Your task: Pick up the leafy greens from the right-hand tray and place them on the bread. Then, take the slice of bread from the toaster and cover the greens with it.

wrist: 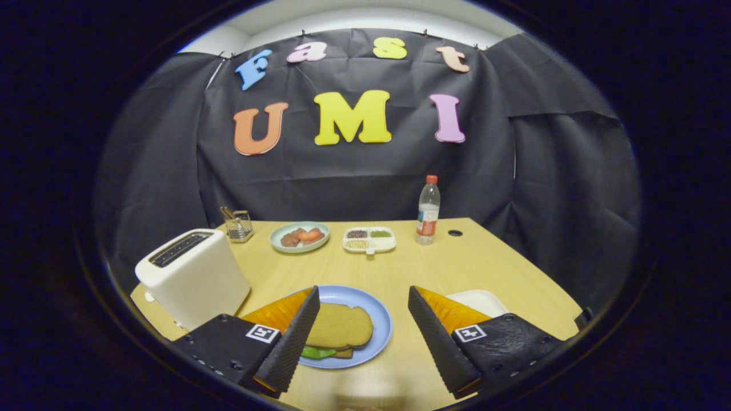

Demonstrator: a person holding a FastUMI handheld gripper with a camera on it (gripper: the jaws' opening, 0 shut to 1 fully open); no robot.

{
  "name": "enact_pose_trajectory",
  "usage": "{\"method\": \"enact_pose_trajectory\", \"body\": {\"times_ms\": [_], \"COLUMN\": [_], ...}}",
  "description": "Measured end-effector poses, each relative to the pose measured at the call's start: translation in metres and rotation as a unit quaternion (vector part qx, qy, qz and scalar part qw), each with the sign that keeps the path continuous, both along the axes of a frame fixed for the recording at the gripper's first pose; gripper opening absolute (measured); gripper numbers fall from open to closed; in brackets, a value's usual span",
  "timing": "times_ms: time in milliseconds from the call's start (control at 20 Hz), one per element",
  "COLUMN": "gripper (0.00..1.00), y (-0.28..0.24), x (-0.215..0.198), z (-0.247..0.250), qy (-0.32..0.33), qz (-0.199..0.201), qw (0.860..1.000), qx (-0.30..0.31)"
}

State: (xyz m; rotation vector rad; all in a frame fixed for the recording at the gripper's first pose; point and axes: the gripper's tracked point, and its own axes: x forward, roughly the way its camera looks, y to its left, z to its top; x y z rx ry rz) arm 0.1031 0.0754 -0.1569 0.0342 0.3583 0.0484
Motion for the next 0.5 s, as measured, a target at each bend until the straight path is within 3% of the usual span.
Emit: {"method": "enact_pose_trajectory", "body": {"times_ms": [500], "gripper": [0.95], "y": [0.008], "x": [-0.065], "z": [0.096], "qy": [-0.104], "qz": [0.004], "qw": [0.994], "qx": [-0.016]}}
